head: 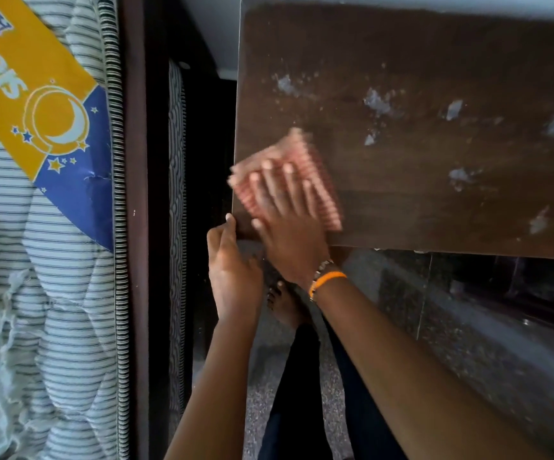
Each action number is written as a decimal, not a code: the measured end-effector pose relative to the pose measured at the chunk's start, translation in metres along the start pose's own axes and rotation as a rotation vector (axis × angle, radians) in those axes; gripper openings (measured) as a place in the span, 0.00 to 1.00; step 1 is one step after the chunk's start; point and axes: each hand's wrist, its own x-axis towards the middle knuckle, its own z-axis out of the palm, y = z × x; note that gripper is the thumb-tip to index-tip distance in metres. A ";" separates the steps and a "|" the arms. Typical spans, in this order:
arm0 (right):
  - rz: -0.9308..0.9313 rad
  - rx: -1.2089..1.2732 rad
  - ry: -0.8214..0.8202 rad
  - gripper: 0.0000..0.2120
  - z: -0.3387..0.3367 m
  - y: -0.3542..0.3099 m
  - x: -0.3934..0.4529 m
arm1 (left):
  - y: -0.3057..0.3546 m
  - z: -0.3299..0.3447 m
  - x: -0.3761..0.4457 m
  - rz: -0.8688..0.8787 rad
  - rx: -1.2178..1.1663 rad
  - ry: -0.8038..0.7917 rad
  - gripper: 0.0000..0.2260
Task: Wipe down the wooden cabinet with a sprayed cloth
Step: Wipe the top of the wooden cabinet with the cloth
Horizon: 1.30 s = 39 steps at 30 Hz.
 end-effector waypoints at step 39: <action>-0.182 -0.014 0.083 0.25 -0.049 0.090 0.189 | 0.099 0.057 0.014 0.374 0.747 -0.164 0.51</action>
